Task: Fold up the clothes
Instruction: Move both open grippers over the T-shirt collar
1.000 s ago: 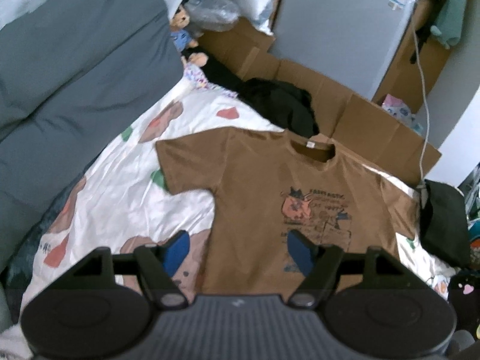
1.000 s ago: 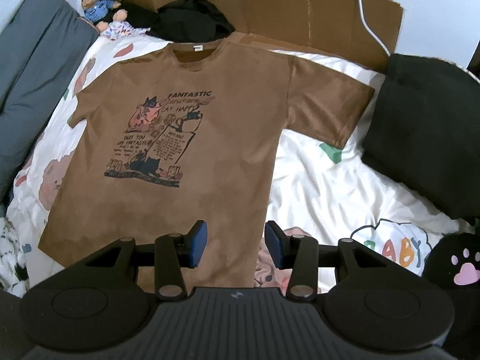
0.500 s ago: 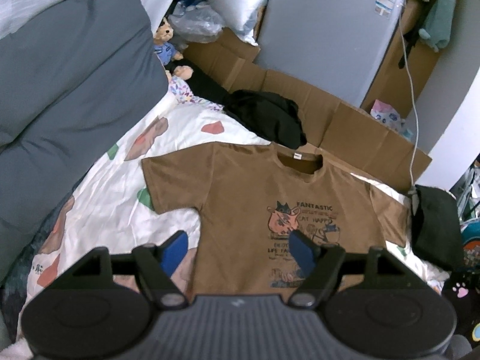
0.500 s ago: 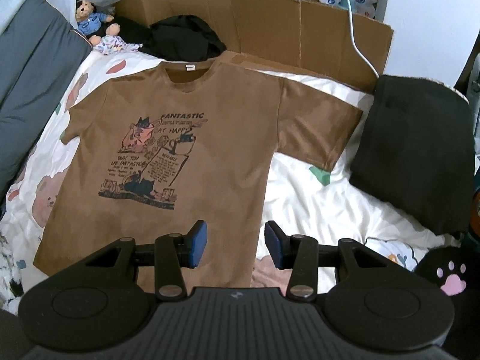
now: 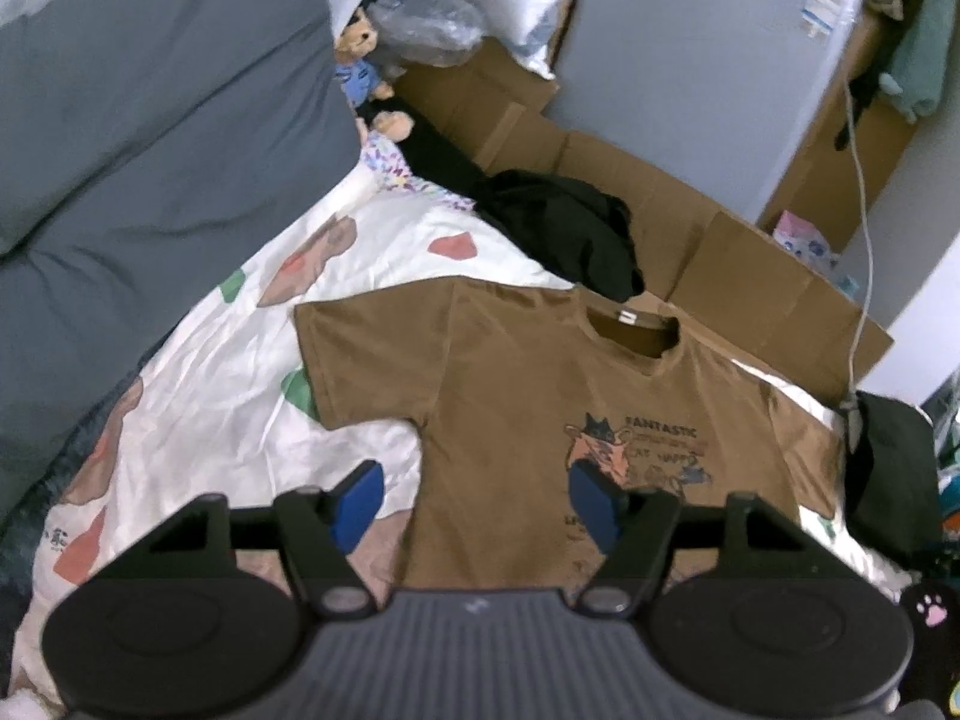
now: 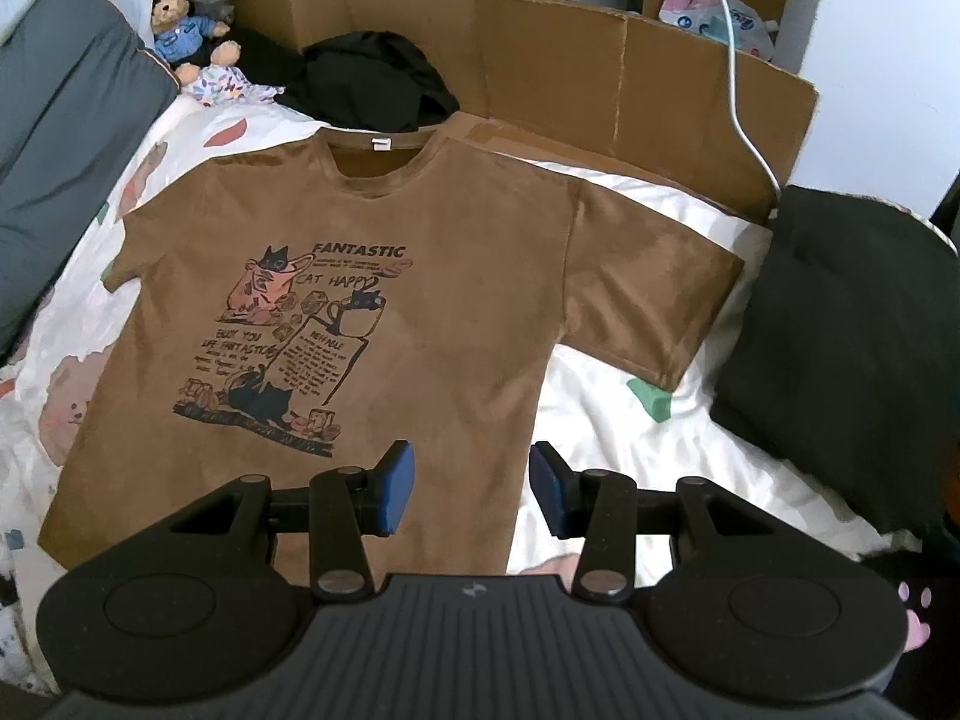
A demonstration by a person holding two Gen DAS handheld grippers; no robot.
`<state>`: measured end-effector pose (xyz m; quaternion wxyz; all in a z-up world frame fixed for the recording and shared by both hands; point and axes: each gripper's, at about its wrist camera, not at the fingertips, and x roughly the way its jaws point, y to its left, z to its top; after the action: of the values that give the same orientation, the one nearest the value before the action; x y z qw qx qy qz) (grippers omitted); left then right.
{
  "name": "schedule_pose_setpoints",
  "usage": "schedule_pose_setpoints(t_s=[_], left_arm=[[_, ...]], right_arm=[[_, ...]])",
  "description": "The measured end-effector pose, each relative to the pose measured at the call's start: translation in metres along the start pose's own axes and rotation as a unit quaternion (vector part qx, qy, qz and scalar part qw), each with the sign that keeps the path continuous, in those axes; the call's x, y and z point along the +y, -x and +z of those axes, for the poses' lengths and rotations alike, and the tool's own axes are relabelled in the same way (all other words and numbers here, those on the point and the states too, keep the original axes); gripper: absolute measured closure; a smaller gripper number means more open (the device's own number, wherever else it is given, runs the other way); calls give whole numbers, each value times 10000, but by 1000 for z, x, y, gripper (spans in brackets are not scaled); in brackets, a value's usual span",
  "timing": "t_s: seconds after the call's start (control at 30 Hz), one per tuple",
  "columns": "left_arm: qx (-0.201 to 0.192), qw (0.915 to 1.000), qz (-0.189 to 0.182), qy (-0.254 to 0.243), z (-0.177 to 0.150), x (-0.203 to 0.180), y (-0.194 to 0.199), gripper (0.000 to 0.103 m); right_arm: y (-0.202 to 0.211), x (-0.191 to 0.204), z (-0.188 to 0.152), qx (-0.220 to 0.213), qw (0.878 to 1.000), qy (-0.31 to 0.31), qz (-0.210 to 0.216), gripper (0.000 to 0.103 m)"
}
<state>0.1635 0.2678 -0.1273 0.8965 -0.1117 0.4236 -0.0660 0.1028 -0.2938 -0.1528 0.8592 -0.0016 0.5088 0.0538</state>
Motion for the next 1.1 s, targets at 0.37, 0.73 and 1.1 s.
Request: schedule_pose_setpoints(t_s=[0.37, 0.73, 1.1], left_arm=[[125, 9998, 82, 88, 5, 32, -68, 33], [360, 9988, 224, -230, 31, 44, -157, 34], [197, 9976, -10, -668, 88, 6, -251, 34]], right_arm=[[-58, 24, 46, 108, 9989, 239, 392, 56], [-139, 39, 89, 119, 9975, 463, 511, 56], [-197, 9, 123, 66, 9992, 165, 357, 56]])
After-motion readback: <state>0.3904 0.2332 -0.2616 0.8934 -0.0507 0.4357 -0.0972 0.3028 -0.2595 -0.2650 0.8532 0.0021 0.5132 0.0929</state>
